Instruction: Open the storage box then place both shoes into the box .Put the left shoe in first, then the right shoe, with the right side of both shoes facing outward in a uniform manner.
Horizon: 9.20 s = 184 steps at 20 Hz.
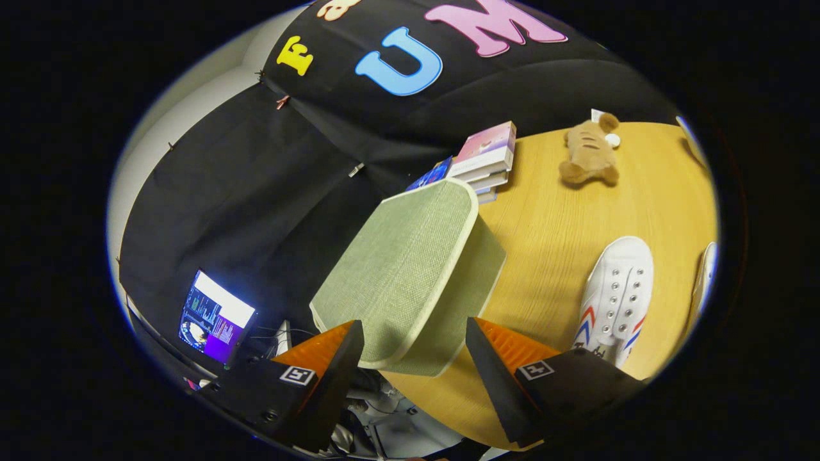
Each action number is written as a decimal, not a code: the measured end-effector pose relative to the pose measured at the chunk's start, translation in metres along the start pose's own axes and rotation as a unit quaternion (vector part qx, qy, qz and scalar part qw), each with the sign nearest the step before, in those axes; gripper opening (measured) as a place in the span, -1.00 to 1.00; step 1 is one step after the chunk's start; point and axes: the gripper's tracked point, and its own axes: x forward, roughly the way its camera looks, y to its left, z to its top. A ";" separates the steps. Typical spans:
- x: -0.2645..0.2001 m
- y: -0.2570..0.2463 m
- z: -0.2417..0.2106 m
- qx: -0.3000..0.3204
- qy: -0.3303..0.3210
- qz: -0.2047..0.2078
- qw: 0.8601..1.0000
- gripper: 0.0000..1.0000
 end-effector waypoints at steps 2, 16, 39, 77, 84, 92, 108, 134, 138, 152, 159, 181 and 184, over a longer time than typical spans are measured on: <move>0.013 0.002 -0.010 0.010 0.015 0.022 1.000 0.97; 0.052 0.034 -0.009 0.232 0.074 0.184 0.952 0.94; 0.045 0.042 0.024 0.300 0.073 0.146 0.940 -0.90; 0.213 0.290 0.109 0.152 0.084 0.104 0.979 -0.11; 0.147 0.218 0.129 0.037 0.015 -0.006 0.999 0.96; 0.007 0.059 0.123 -0.073 -0.031 -0.227 0.971 0.96; -0.105 -0.198 -0.011 -0.077 0.123 -0.392 0.908 0.97; -0.071 -0.192 -0.016 0.096 0.070 -0.347 0.930 -0.89; -0.092 -0.151 0.007 0.124 0.024 -0.361 0.924 -0.89; -0.038 0.048 0.085 0.112 -0.064 -0.310 0.942 -0.90; 0.051 0.093 0.072 0.107 -0.023 -0.257 0.960 -0.89; 0.152 0.090 0.036 0.014 0.046 -0.240 0.970 0.98; 0.121 0.091 0.058 0.012 0.011 -0.237 0.971 0.97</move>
